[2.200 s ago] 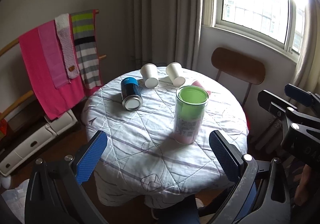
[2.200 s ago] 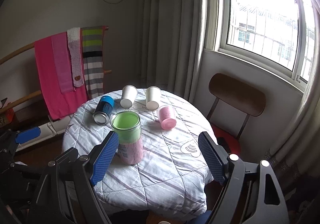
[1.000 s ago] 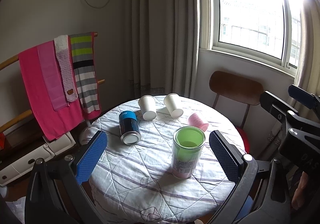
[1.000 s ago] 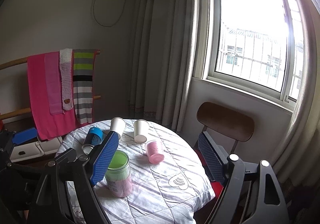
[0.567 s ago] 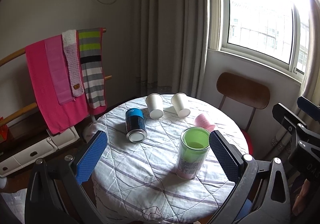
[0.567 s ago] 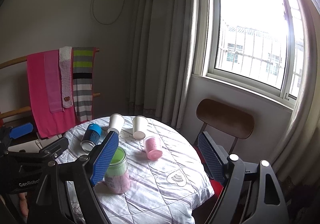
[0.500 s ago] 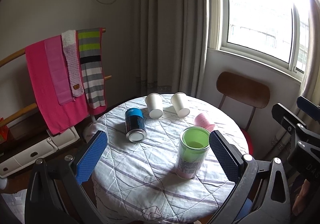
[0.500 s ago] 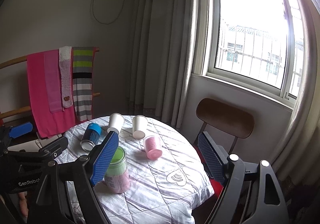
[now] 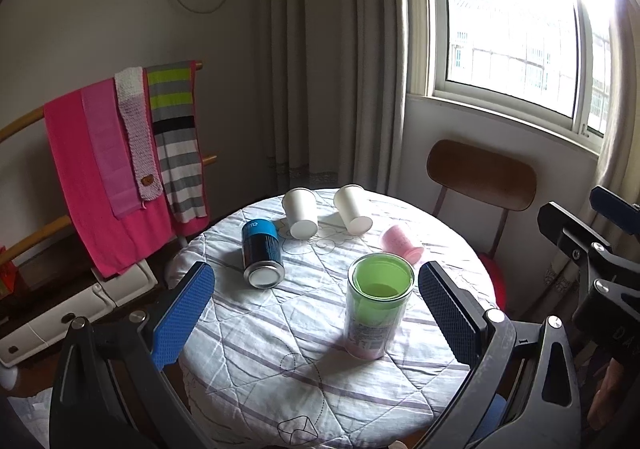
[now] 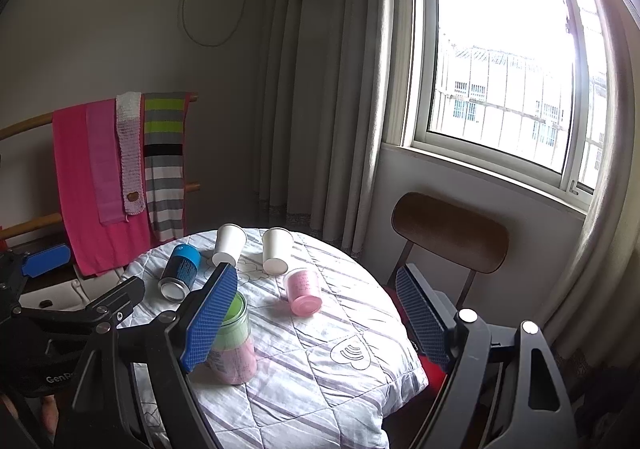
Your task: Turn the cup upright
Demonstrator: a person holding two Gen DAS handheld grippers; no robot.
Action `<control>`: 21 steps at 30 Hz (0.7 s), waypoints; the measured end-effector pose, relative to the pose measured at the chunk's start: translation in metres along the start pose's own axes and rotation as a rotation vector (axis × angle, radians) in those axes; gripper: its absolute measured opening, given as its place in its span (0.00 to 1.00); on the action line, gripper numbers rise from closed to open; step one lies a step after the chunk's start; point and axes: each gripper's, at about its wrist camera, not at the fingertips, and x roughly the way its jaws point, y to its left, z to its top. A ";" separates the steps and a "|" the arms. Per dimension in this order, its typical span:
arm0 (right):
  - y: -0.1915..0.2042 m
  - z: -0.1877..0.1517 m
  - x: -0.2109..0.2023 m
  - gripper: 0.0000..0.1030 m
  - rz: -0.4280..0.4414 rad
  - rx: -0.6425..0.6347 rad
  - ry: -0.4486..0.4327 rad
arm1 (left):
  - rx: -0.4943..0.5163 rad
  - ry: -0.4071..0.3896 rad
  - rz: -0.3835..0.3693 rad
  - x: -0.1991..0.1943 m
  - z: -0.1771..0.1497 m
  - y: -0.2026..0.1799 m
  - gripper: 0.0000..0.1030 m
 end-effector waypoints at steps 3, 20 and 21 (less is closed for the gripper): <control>0.000 0.000 0.000 0.81 -0.001 0.000 0.001 | 0.002 0.001 0.010 0.001 0.000 0.000 1.00; -0.001 -0.004 0.005 0.81 0.001 -0.005 0.019 | 0.018 0.001 0.025 0.001 -0.002 -0.002 1.00; 0.000 -0.004 0.005 0.81 0.002 -0.006 0.019 | 0.020 0.002 0.024 0.001 -0.002 -0.002 1.00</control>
